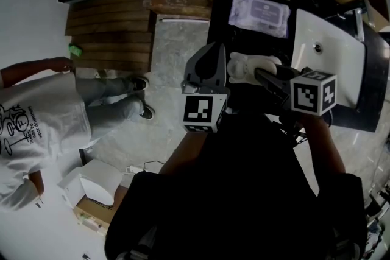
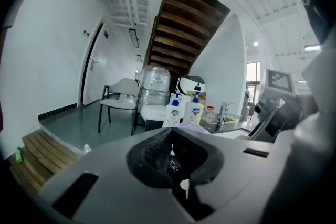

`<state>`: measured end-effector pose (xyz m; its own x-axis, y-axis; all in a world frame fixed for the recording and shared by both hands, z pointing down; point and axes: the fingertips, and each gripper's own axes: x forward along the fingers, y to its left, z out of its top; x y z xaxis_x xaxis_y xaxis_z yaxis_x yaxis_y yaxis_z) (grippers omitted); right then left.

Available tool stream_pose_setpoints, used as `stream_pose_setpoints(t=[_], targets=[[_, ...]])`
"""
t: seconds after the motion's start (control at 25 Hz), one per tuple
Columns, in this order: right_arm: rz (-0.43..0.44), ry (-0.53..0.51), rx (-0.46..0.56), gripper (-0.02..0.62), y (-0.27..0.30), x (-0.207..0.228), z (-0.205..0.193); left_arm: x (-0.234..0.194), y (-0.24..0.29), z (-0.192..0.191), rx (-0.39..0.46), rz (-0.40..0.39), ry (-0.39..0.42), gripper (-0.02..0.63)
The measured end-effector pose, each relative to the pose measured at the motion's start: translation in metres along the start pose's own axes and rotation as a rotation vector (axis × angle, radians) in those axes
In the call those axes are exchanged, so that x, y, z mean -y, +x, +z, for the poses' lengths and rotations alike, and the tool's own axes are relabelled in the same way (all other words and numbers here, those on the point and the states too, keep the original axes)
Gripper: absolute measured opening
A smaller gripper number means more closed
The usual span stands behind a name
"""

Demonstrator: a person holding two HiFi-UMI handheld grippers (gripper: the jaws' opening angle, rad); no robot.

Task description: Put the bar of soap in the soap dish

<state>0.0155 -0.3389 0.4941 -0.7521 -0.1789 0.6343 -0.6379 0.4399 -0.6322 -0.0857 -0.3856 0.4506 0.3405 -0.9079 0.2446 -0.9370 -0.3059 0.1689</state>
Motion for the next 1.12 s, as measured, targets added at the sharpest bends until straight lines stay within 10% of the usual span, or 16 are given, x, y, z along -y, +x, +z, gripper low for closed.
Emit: stream_pose_setpoints(t=[1.12], targets=[[-0.052, -0.178, -0.047, 0.143, -0.006, 0.004, -0.008, 0.001, 0.000, -0.004, -0.010, -0.001, 0.006, 0.004]])
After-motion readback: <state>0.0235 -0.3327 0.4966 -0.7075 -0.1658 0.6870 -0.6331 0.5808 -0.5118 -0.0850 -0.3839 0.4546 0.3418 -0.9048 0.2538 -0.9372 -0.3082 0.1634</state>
